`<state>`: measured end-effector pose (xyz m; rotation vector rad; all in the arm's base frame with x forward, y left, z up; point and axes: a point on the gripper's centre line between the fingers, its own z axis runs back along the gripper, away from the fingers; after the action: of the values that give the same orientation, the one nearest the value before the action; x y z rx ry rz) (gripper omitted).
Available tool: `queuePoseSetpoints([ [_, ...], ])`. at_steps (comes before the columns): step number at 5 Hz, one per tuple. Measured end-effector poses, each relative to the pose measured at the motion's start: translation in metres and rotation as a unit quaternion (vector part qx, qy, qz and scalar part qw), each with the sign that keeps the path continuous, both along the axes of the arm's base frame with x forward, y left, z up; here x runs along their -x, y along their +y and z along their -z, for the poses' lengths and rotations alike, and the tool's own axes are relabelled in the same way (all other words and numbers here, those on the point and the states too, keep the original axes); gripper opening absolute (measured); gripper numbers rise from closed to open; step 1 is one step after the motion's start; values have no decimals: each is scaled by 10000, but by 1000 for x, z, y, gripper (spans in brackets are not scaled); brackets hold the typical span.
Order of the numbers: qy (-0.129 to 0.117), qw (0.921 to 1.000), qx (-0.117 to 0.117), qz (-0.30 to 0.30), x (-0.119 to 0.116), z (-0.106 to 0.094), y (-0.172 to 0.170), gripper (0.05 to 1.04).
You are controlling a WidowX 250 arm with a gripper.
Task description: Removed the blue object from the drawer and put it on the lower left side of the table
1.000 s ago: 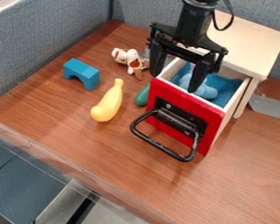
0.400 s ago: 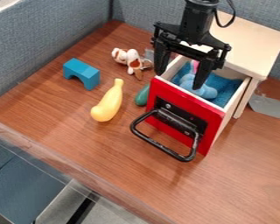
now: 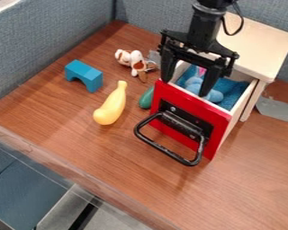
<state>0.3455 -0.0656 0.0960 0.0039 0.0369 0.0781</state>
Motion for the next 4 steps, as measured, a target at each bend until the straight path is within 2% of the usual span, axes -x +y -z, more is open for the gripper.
queuePoseSetpoints([
  [4, -100, 9999, -134, 12, -12, 6, -11, 1001],
])
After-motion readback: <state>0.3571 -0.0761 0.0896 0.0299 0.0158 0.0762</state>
